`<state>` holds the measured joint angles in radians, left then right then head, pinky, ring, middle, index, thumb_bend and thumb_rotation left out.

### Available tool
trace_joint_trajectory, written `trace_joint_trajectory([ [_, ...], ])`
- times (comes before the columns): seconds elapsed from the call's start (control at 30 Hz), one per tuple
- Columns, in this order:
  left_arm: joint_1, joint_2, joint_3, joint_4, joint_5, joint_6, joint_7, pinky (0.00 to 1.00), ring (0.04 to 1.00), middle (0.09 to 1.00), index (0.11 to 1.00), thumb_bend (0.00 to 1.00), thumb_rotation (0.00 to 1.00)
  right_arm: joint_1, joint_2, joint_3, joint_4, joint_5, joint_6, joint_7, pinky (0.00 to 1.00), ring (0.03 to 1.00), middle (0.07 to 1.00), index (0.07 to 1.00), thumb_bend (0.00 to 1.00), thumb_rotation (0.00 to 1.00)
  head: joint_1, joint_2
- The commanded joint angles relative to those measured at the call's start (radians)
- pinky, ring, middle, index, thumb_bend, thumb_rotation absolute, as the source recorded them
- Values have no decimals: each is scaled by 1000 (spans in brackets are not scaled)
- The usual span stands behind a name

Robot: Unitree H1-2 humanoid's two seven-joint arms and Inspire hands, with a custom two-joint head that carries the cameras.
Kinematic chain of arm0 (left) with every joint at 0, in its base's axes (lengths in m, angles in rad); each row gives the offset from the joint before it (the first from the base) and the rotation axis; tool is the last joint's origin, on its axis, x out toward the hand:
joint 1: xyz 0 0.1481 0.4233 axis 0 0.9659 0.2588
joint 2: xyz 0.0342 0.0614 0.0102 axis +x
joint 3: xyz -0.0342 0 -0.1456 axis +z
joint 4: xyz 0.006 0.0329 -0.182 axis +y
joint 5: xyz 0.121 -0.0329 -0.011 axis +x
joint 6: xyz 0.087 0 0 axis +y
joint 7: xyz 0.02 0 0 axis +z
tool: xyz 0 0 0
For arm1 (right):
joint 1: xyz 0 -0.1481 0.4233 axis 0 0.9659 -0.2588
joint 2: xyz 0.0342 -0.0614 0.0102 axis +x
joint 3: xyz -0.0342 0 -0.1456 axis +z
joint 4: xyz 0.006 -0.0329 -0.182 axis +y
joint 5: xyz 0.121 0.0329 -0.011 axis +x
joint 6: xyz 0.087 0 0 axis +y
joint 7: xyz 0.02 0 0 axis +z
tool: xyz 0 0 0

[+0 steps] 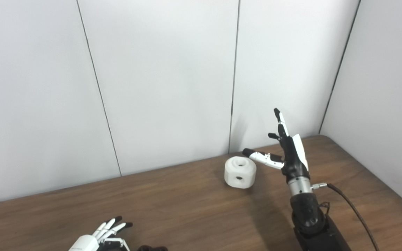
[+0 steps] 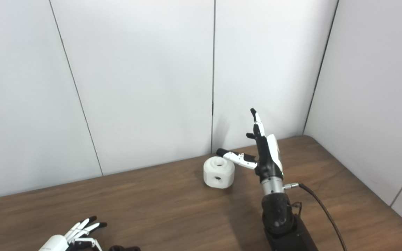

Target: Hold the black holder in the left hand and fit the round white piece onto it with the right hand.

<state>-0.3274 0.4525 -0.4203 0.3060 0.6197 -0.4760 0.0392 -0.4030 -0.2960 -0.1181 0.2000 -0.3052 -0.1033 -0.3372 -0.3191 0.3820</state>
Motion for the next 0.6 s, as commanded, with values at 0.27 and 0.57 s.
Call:
trace_joint_trajectory([
  [0.27,14,11,-27,22,45,15,-56,1000,1000,917,481,517,47,-47,5,-22,-6,3,-50,-20,27,62,95,92,609,0,0,-3],
  [0.57,11,11,-29,30,48,10,-51,1000,1000,914,481,517,48,-48,6,-27,-1,24,-59,-15,29,63,97,94,611,0,1,-5],
])
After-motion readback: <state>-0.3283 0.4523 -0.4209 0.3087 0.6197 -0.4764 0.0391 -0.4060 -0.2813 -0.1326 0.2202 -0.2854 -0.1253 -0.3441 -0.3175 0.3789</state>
